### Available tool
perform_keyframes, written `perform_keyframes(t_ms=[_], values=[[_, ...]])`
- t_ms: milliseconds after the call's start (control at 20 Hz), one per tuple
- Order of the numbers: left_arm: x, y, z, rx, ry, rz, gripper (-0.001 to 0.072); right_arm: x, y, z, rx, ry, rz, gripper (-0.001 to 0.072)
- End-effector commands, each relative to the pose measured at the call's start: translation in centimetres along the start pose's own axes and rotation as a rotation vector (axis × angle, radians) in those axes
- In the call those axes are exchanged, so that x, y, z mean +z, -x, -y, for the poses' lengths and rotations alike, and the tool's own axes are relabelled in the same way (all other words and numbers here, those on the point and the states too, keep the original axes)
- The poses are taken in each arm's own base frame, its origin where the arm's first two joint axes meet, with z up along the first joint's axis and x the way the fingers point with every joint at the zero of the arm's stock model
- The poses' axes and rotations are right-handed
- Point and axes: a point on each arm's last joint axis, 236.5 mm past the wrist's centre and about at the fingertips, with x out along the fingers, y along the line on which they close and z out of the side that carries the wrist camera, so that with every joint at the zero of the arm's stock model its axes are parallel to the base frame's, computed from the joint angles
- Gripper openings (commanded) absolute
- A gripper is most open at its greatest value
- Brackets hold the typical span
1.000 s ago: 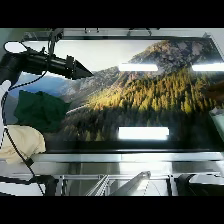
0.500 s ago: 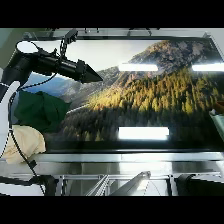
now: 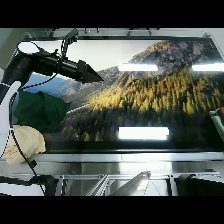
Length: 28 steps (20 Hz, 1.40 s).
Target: Fold the shirts.
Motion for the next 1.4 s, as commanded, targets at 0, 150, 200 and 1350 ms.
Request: perform_keyframes(t_ms=[0,150,200,1350], values=[[0.0,-0.1,-0.1,-0.001,0.003,-0.002,0.0004,0.1,-1.9,2.6,-0.094,-0.024,-0.053,0.042],[0.0,-0.1,-0.1,-0.001,0.003,-0.002,0.0005,0.2,-2.2,2.6,-0.095,-0.025,-0.062,0.0463],[0.0,-0.1,-0.1,0.0,0.003,-0.002,0.0004,0.2,-2.2,2.5,-0.092,-0.024,-0.063,0.0463],[-11.9,5.8,-1.8,0.265,0.164,0.052,0.0004,-46.4,-12.8,-23.9,0.464,1.265,-0.231,0.0019]])
